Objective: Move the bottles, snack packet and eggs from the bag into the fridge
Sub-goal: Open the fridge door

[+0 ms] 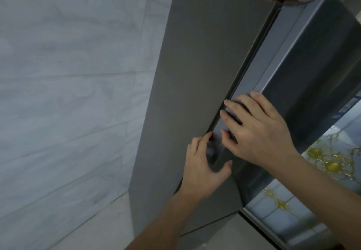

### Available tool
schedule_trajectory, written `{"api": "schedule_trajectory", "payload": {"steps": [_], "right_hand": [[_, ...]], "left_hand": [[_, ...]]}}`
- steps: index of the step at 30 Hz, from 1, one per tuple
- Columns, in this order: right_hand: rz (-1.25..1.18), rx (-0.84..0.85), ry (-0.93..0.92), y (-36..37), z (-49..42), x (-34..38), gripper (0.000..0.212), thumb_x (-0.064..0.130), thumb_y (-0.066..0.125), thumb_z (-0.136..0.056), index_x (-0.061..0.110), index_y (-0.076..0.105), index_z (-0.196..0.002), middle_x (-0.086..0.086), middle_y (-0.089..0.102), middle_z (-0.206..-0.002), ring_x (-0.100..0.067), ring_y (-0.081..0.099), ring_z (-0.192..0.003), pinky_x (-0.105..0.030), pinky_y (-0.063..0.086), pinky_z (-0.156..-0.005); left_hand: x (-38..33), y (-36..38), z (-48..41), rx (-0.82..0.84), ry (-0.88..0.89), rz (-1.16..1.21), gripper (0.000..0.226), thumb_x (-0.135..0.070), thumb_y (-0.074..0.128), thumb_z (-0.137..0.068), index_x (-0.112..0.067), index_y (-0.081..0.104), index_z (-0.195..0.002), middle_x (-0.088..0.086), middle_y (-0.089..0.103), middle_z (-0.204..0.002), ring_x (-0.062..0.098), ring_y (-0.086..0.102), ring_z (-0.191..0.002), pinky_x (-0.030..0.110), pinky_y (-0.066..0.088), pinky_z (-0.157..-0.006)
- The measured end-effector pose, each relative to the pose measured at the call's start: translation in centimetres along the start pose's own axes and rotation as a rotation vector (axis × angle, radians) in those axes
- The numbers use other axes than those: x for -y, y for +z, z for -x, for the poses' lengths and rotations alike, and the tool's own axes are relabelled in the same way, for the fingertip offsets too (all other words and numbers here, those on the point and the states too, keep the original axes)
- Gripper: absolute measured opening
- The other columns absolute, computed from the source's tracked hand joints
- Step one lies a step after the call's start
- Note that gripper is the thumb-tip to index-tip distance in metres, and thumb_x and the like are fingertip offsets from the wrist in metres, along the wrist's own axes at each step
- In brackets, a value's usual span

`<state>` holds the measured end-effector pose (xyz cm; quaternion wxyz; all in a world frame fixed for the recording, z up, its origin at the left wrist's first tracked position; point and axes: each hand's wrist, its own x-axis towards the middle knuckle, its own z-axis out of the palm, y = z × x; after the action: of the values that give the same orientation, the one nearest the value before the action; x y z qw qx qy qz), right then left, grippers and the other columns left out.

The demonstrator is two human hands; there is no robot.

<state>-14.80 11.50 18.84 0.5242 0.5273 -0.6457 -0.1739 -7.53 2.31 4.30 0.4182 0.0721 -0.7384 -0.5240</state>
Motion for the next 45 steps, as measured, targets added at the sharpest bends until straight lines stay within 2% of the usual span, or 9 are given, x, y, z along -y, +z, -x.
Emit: {"api": "schedule_trajectory", "payload": {"steps": [7,14,19,24,28,32,36,39,45], "right_hand": [[-0.002,0.008,0.021,-1.6,1.3,0.2,0.035,0.029,0.052,-0.091,0.010,0.075,-0.109,-0.012,0.069,-0.124,-0.034,0.061,-0.118,-0.048,0.033,-0.116],[0.049,-0.031,0.091,-6.4,7.7,0.4,0.032,0.020,0.062,-0.082,0.013,0.076,-0.111,-0.011,0.068,-0.128,-0.034,0.064,-0.119,-0.050,0.031,-0.116],[0.074,0.063,0.213,-9.8,12.2,1.0,0.031,0.016,0.061,-0.083,0.011,0.076,-0.109,-0.013,0.066,-0.131,-0.030,0.054,-0.127,-0.052,0.029,-0.118],[0.104,0.164,0.367,-13.3,17.5,1.1,0.028,0.014,0.060,-0.085,0.008,0.076,-0.107,-0.017,0.066,-0.130,-0.036,0.056,-0.127,-0.057,0.041,-0.109],[0.127,0.219,0.532,-15.8,21.7,1.1,0.027,0.012,0.062,-0.086,0.004,0.075,-0.107,-0.023,0.064,-0.131,-0.044,0.057,-0.125,-0.059,0.042,-0.106],[0.103,0.272,0.790,-17.2,25.5,2.8,0.033,0.015,0.061,-0.086,0.002,0.073,-0.114,-0.025,0.059,-0.135,-0.045,0.051,-0.131,-0.060,0.039,-0.107],[-0.021,0.263,0.981,-16.2,27.6,5.3,0.037,0.015,0.065,-0.080,0.003,0.072,-0.115,-0.023,0.061,-0.133,-0.042,0.052,-0.129,-0.060,0.040,-0.108],[-0.095,0.299,1.038,-14.2,29.4,5.2,0.045,0.016,0.066,-0.080,0.005,0.069,-0.123,-0.019,0.060,-0.135,-0.038,0.051,-0.131,-0.057,0.042,-0.107],[-0.215,0.500,1.063,-9.3,32.7,2.2,0.057,0.024,0.055,-0.088,0.010,0.052,-0.143,-0.015,0.053,-0.146,-0.034,0.047,-0.138,-0.054,0.045,-0.107]], "left_hand": [[-0.7,-0.3,1.5,0.047,0.038,-0.003,0.076,-0.045,0.074,-0.076,-0.016,0.047,-0.141,-0.008,0.048,-0.122,0.012,0.051,-0.116,0.032,0.048,-0.097],[-2.8,0.3,6.6,0.249,0.156,0.085,0.078,-0.033,0.073,-0.082,-0.012,0.039,-0.149,0.001,0.046,-0.132,0.014,0.050,-0.123,0.030,0.045,-0.104],[-4.1,1.3,8.7,0.416,0.235,0.152,0.066,-0.028,0.072,-0.084,-0.012,0.048,-0.143,-0.001,0.048,-0.136,0.014,0.051,-0.128,0.035,0.049,-0.101],[-5.9,2.9,10.3,0.621,0.382,0.185,0.056,-0.019,0.072,-0.085,-0.014,0.056,-0.138,-0.005,0.053,-0.136,0.008,0.053,-0.128,0.026,0.045,-0.104],[-4.9,4.8,9.3,0.653,0.450,0.104,0.046,-0.018,0.065,-0.087,-0.012,0.060,-0.133,-0.003,0.057,-0.132,0.004,0.051,-0.127,0.020,0.040,-0.106],[-2.7,8.3,7.1,0.760,0.520,-0.066,0.060,-0.024,0.058,-0.090,-0.021,0.044,-0.148,-0.004,0.043,-0.151,0.010,0.044,-0.136,0.037,0.042,-0.111],[-1.3,13.5,4.4,0.902,0.720,-0.225,0.080,-0.019,0.059,-0.088,-0.020,0.020,-0.158,-0.002,0.013,-0.167,0.020,0.039,-0.142,0.040,0.045,-0.109],[-0.9,17.3,3.1,0.938,0.776,-0.319,0.084,-0.015,0.060,-0.085,-0.014,0.020,-0.158,0.002,0.010,-0.168,0.021,0.023,-0.152,0.047,0.038,-0.114],[-1.9,24.0,2.6,1.018,0.783,-0.457,0.096,-0.023,0.061,-0.086,-0.027,0.000,-0.159,-0.007,-0.001,-0.168,0.011,-0.001,-0.155,0.047,0.016,-0.125]]}}
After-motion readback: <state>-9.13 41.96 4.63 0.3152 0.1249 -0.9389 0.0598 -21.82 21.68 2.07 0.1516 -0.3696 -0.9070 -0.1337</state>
